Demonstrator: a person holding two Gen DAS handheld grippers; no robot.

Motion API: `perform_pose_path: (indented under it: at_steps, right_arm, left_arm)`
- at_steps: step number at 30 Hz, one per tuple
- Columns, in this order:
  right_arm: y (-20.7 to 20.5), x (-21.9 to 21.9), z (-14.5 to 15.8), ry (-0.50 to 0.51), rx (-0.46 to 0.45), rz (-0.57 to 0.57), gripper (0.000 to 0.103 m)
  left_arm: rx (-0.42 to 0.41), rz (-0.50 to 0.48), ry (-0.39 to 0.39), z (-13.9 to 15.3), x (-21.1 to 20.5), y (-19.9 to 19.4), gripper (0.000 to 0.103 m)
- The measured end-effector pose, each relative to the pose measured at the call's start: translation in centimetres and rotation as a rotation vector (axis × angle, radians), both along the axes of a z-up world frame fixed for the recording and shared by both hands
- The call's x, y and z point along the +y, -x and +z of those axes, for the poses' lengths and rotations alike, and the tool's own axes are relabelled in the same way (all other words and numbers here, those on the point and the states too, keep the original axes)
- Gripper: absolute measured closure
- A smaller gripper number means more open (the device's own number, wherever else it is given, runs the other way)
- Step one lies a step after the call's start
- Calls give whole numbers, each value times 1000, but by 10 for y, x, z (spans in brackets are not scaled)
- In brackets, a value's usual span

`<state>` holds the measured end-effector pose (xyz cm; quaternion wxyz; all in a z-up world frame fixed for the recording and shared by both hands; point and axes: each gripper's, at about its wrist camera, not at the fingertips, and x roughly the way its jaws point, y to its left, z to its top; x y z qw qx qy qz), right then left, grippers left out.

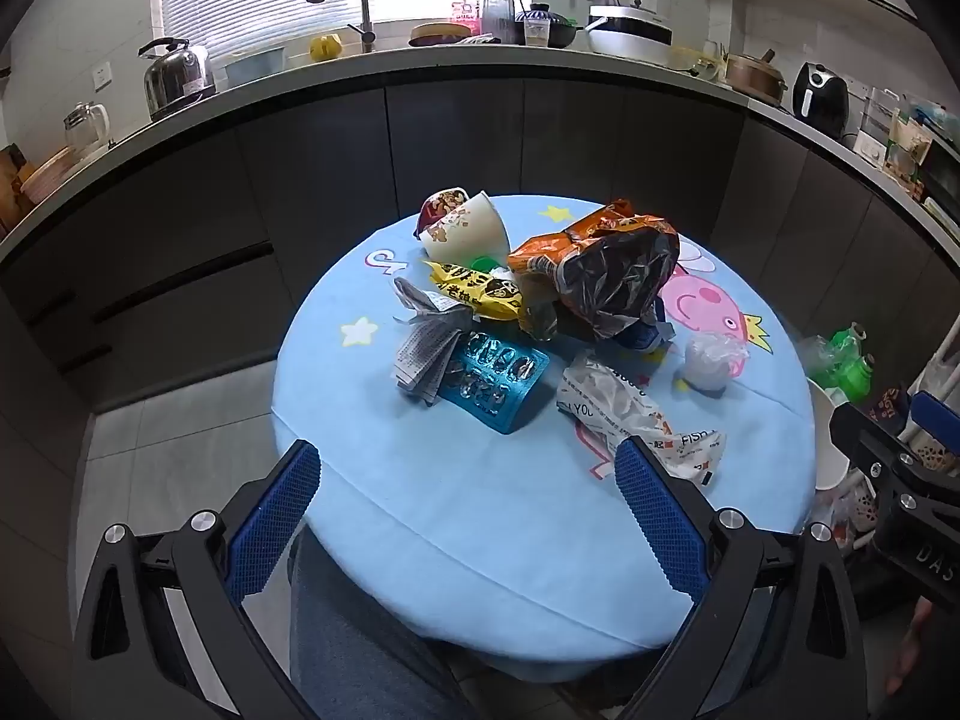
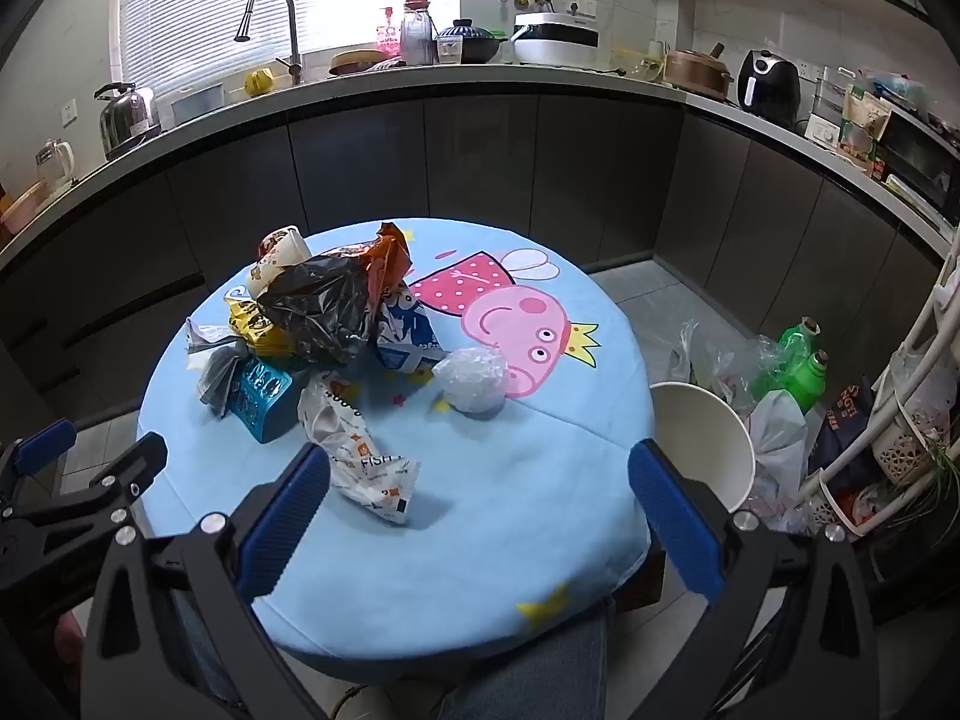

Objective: Collect trash

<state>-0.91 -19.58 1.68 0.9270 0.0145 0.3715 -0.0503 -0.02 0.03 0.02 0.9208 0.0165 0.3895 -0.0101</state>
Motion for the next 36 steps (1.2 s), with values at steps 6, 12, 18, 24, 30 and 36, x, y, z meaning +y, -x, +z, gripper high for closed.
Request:
perform_pose_path:
  at_steps: [6, 12, 18, 24, 30, 36]
  right_arm:
    - [1, 1, 1, 3, -4, 0, 3]
    - [1, 1, 1, 4, -3, 0, 3]
    - [1, 1, 2, 4, -4, 0, 3]
    - [1, 1, 2, 4, -3, 0, 3]
    - [1, 2, 2, 4, -4, 1, 3]
    - [1, 2, 2, 5, -5, 0, 3]
  left_arm:
    - [-2, 0, -8, 0, 0, 0, 9]
    - [-4, 1, -8, 0, 2, 0, 9]
    - [-6, 1, -7, 1, 4, 0, 9]
    - [-5, 2, -10, 4, 0, 1, 9]
    - [-8, 2, -10, 6, 0, 2, 9]
    - [-8, 3, -10, 6, 0, 2, 9]
